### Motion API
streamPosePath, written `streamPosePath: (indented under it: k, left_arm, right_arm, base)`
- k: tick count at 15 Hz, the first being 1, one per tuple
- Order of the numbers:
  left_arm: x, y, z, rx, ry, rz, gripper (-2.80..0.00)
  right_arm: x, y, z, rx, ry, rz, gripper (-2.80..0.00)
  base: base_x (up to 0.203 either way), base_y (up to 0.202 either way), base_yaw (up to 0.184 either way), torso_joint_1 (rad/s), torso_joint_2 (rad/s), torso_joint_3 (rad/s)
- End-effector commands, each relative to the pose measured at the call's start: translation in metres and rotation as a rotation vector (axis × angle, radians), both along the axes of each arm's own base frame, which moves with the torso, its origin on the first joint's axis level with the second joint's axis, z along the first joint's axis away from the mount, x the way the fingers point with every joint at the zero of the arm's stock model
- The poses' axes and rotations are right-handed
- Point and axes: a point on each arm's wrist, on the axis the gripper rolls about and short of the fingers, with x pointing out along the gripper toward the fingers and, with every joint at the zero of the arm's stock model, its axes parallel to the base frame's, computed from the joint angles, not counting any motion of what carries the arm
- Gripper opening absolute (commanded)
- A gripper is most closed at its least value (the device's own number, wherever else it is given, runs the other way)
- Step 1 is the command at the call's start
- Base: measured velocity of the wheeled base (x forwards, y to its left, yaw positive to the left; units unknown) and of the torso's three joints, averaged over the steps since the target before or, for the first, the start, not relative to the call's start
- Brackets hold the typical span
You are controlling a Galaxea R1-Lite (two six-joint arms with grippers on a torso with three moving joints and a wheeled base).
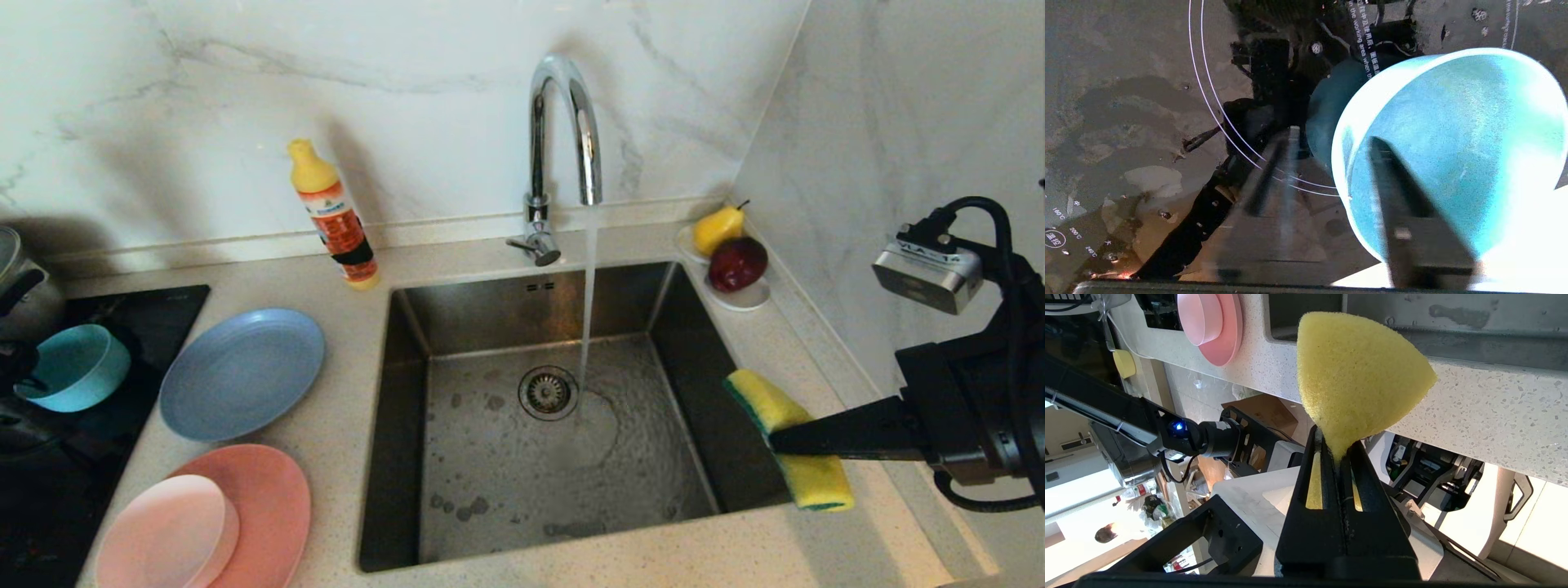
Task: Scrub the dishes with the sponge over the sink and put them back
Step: Place the bowl on the table, then wash the bowl
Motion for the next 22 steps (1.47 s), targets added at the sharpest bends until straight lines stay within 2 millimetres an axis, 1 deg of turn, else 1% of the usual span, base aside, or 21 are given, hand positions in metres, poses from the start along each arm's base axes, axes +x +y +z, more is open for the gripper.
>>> streamPosePath:
  k: [1,2,3,5,6,7,9,11,12,14,17,20,22]
  left_arm:
    - [-0.003,-0.003,0.009,0.009,-0.019,0.003,0.00]
    - [-0.007,-0.007,0.020,0.021,-0.037,0.000,0.00]
    - [-0.014,-0.014,0.034,0.040,-0.064,-0.004,0.00]
    - [-0.032,-0.032,0.066,0.067,-0.131,-0.030,0.00]
    - [-0.044,-0.044,0.084,0.072,-0.166,-0.055,0.00]
    - [-0.056,-0.058,0.100,0.062,-0.181,-0.093,-2.80]
    - [-0.077,-0.091,0.115,0.054,-0.115,-0.220,-2.80]
    - [-0.093,-0.117,0.114,0.082,0.006,-0.394,-2.80]
    - [-0.100,-0.128,0.107,0.080,0.068,-0.471,-2.80]
    - [-0.112,-0.144,0.088,0.062,0.153,-0.580,-2.80]
    - [-0.123,-0.167,0.048,0.001,0.282,-0.720,-2.80]
    - [-0.126,-0.180,0.015,-0.021,0.352,-0.782,-2.80]
    - [-0.123,-0.184,-0.003,0.021,0.375,-0.789,-2.80]
  right_arm:
    - [0.000,0.000,0.000,0.001,0.006,0.000,-2.80]
    - [0.000,0.000,0.000,0.002,0.004,0.000,-2.80]
    - [0.000,0.000,0.000,0.002,0.004,0.000,-2.80]
    - [-0.001,0.000,0.001,0.004,0.003,0.004,-2.80]
    - [-0.002,0.000,0.001,0.007,0.002,0.007,-2.80]
    - [-0.002,0.000,0.001,0.007,0.003,0.006,-2.80]
    - [-0.002,-0.001,0.001,0.006,0.002,0.006,-2.80]
    - [-0.003,-0.001,0.000,0.005,0.007,0.005,-2.80]
    - [-0.003,-0.001,0.001,0.005,0.007,0.005,-2.80]
    - [-0.004,-0.002,0.001,0.006,0.007,0.002,-2.80]
    - [-0.005,-0.002,-0.001,0.005,0.014,0.002,-2.80]
    - [-0.004,-0.002,-0.003,0.000,0.017,0.003,-2.80]
    - [-0.004,-0.002,-0.005,-0.003,0.024,0.004,-2.80]
  base:
    - [0.000,0.000,0.000,0.000,0.00,0.000]
    - [0.000,0.000,0.000,0.000,0.00,0.000]
    - [0.000,0.000,0.000,0.000,0.00,0.000]
    - [0.000,0.000,0.000,0.000,0.00,0.000]
    - [0.000,0.000,0.000,0.000,0.00,0.000]
    - [0.000,0.000,0.000,0.000,0.00,0.000]
    - [0.000,0.000,0.000,0.000,0.00,0.000]
    - [0.000,0.000,0.000,0.000,0.00,0.000]
    - [0.000,0.000,0.000,0.000,0.00,0.000]
    - [0.000,0.000,0.000,0.000,0.00,0.000]
    - [0.000,0.000,0.000,0.000,0.00,0.000]
    - [0.000,0.000,0.000,0.000,0.00,0.000]
    - [0.000,0.000,0.000,0.000,0.00,0.000]
